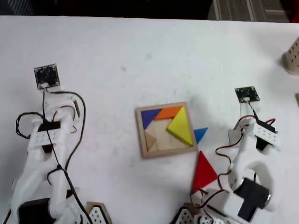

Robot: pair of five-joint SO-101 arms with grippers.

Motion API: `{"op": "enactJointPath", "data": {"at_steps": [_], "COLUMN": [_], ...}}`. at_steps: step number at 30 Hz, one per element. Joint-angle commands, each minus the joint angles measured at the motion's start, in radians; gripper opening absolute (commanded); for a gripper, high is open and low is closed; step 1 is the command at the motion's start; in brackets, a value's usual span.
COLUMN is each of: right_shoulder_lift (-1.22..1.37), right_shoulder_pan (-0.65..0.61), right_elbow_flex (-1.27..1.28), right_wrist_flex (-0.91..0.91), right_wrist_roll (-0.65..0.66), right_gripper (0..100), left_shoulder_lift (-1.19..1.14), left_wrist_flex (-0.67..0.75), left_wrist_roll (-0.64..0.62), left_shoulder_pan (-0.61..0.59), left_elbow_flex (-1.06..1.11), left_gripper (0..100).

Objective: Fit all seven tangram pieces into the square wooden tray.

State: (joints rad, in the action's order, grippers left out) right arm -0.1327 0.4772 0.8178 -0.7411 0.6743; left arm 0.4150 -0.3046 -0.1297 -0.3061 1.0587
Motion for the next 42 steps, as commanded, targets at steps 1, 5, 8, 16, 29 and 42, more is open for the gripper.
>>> {"op": "enactJointPath", "data": {"at_steps": [1, 5, 8, 16, 29, 42], "right_shoulder_lift": [0.059, 0.021, -0.076, -0.481, -0.630, -0.189], "right_shoulder_pan": [-0.015, -0.015, -0.015, -0.157, -0.438, -0.512], "right_elbow_flex": [-0.026, -0.083, -0.097, 0.160, 0.213, 0.003], "right_wrist_flex": [0.028, -0.091, -0.196, -0.343, -0.338, -0.157], "right_wrist_roll": [0.009, -0.005, -0.054, -0.026, -0.348, -0.752], "right_gripper": [36.7, 37.2, 37.2, 30.3, 30.1, 30.1], "left_shoulder_lift": [0.004, 0.004, 0.004, 0.004, 0.004, 0.004], "left_wrist_flex": [0.031, 0.031, 0.031, 0.031, 0.031, 0.031], "left_wrist_roll": [0.011, 0.011, 0.011, 0.011, 0.011, 0.011], "left_shoulder_pan": [0.013, 0.013, 0.013, 0.022, 0.024, 0.022], "left_elbow_flex": [-0.011, -0.011, -0.011, -0.011, -0.011, -0.012], "left_gripper": [2, 2, 2, 2, 2, 2]}}
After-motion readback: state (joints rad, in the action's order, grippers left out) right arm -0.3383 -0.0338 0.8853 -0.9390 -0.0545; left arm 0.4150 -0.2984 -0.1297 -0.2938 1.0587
